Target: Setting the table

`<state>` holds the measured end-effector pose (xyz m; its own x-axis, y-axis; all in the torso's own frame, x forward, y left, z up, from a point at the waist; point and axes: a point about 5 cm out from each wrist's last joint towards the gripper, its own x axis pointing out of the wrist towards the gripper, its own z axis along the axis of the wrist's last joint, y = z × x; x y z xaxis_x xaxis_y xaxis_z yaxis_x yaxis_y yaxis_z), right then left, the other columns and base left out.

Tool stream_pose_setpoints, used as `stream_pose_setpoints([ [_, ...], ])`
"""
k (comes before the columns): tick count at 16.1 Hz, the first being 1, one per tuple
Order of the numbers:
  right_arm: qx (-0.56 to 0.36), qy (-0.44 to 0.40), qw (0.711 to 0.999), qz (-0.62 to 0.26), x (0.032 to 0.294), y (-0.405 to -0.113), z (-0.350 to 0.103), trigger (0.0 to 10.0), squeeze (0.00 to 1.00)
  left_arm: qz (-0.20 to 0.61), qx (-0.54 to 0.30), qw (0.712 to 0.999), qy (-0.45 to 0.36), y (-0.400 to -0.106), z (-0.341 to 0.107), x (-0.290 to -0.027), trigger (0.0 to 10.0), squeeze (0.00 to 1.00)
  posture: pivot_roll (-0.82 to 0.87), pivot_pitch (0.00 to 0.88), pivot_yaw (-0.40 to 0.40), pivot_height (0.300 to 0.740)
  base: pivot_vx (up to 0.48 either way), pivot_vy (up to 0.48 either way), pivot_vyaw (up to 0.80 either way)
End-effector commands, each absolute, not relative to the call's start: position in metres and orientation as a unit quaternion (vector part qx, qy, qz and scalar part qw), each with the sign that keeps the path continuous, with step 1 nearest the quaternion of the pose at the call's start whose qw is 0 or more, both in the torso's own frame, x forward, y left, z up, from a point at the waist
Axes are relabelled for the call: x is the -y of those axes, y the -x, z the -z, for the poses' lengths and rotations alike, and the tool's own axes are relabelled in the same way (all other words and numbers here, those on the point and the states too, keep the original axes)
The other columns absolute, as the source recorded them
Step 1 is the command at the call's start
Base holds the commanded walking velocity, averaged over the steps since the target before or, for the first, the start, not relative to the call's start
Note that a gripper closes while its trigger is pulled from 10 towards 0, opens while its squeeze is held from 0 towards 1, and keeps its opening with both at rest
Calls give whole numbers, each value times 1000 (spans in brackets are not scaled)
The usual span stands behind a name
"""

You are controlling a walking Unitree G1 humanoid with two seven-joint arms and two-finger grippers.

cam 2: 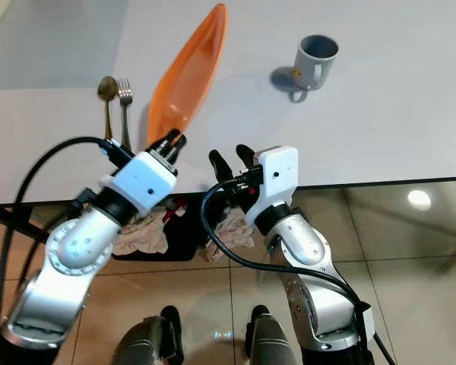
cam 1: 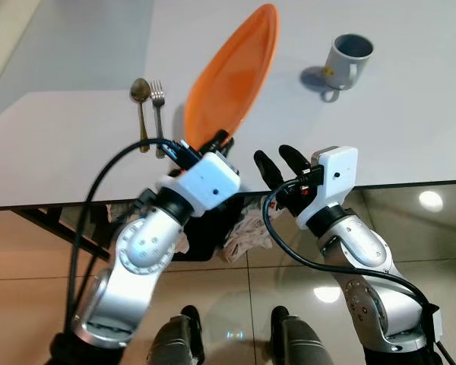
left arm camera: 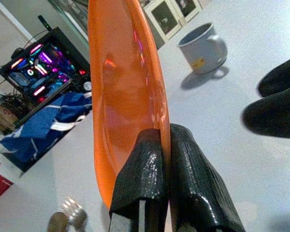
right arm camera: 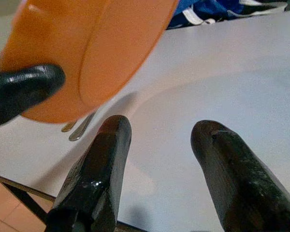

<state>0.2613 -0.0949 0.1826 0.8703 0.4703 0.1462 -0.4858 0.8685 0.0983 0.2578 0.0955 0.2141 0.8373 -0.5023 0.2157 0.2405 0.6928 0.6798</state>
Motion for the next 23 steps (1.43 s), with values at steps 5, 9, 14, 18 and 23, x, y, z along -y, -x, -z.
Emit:
stream_pose_setpoints([
  [5, 63, -74, 964, -248, 93, -257, -189, 10000, 0, 257, 190, 797, -512, -291, -201, -87, 10000, 0, -104, 305, 67, 740, 0, 0, 0],
  [9, 66, -78, 966, -238, 93, -252, -192, 10000, 0, 300, 150, 691, -641, -335, -160, -86, 10000, 0, -135, 318, 95, 740, 0, 0, 0],
  [14, 61, -74, 970, -225, 98, -246, -193, 10000, 0, 315, 174, 675, -645, -353, -156, -67, 10000, 31, -154, 332, 103, 740, 0, 0, 0],
  [18, 58, -73, 971, -221, 99, -249, -194, 10000, 0, 387, 157, 670, -614, -347, -154, -63, 10000, 1000, -146, 326, 103, 740, 0, 0, 0],
  [23, 58, -76, 970, -222, 97, -250, -194, 10000, 0, 418, 133, 642, -629, -347, -174, -82, 10000, 1000, -138, 313, 101, 740, 0, 0, 0],
])
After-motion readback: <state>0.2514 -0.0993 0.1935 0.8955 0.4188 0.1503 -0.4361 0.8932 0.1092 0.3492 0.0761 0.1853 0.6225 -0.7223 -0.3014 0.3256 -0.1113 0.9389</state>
